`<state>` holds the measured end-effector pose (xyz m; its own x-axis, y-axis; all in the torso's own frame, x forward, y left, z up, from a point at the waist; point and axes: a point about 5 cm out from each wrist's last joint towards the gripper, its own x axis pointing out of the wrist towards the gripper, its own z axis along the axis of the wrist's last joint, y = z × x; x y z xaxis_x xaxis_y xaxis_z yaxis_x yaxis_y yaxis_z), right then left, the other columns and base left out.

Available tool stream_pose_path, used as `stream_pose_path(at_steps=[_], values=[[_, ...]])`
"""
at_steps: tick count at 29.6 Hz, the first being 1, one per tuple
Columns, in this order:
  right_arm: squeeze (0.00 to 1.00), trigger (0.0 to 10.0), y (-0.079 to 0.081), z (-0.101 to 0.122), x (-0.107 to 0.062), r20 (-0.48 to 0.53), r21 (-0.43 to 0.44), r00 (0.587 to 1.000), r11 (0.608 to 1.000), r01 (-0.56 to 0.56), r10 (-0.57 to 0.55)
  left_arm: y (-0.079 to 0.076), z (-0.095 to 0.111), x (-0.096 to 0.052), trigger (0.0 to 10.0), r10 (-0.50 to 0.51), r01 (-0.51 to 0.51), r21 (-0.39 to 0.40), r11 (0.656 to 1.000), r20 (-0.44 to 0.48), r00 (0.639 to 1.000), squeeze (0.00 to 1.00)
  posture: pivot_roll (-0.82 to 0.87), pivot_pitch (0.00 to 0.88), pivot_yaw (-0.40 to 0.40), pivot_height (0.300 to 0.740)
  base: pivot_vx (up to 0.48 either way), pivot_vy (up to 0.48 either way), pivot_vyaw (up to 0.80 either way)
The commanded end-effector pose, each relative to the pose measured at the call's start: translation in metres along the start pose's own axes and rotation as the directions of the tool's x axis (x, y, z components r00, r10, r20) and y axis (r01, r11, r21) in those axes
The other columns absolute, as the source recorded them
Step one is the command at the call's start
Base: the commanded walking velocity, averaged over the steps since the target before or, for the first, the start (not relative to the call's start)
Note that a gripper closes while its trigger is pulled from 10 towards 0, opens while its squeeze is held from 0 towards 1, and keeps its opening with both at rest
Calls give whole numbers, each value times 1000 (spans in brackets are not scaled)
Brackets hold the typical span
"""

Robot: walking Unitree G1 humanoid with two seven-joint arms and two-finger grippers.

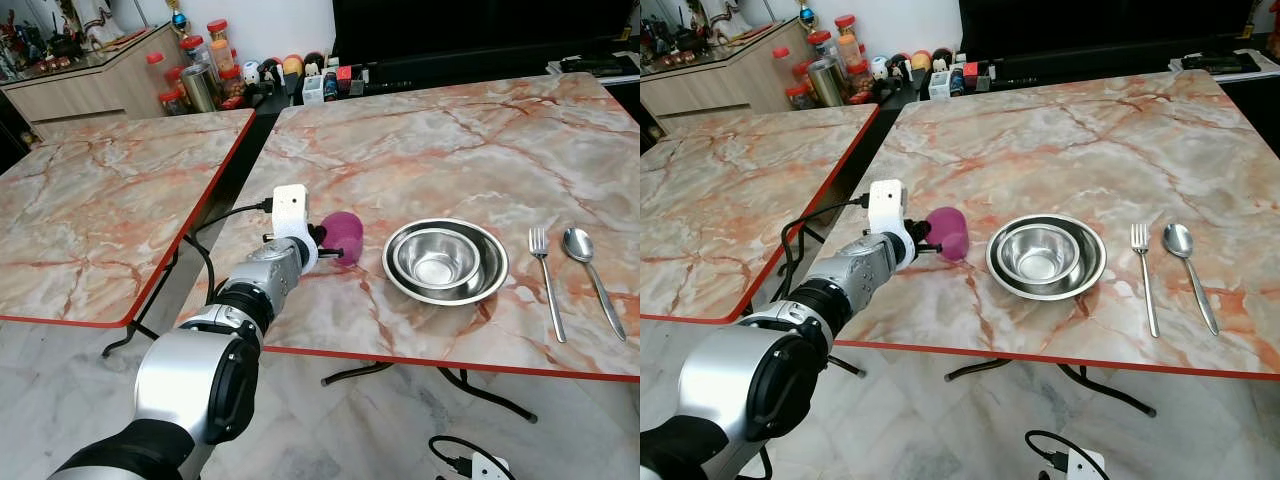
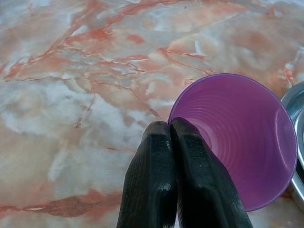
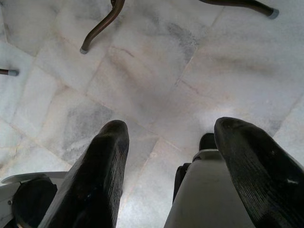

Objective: Setting the table

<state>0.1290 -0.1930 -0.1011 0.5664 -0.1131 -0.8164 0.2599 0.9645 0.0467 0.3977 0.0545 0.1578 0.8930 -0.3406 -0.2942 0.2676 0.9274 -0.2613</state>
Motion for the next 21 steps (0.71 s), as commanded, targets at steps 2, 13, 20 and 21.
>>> stream_pose_path(at_steps=[2, 13, 20, 21], values=[[0, 10000, 5, -16, -4, -58, 22, 998, 1000, -4, 5, 7, -6, -1, 10000, 16, -16, 12, 1000, -34, 999, 0, -28, 0, 207, 740, 0, 0, 0], [0, 10000, 3, -16, -4, -56, 25, 998, 1000, 1, 1, 7, -4, -1, 10000, 16, -15, 17, 1000, -27, 1000, 729, -25, 0, 201, 740, 0, 0, 0], [0, 10000, 2, -16, -4, -57, 22, 998, 1000, 2, 0, 8, -3, -1, 10000, 18, -18, 15, 1000, -18, 1000, 0, -26, 0, 200, 740, 0, 0, 0], [0, 10000, 2, -16, -4, -56, 22, 998, 1000, 1, 0, 8, -2, -1, 10000, 20, -20, 9, 1000, -7, 1000, 0, -25, 0, 200, 740, 0, 0, 0]])
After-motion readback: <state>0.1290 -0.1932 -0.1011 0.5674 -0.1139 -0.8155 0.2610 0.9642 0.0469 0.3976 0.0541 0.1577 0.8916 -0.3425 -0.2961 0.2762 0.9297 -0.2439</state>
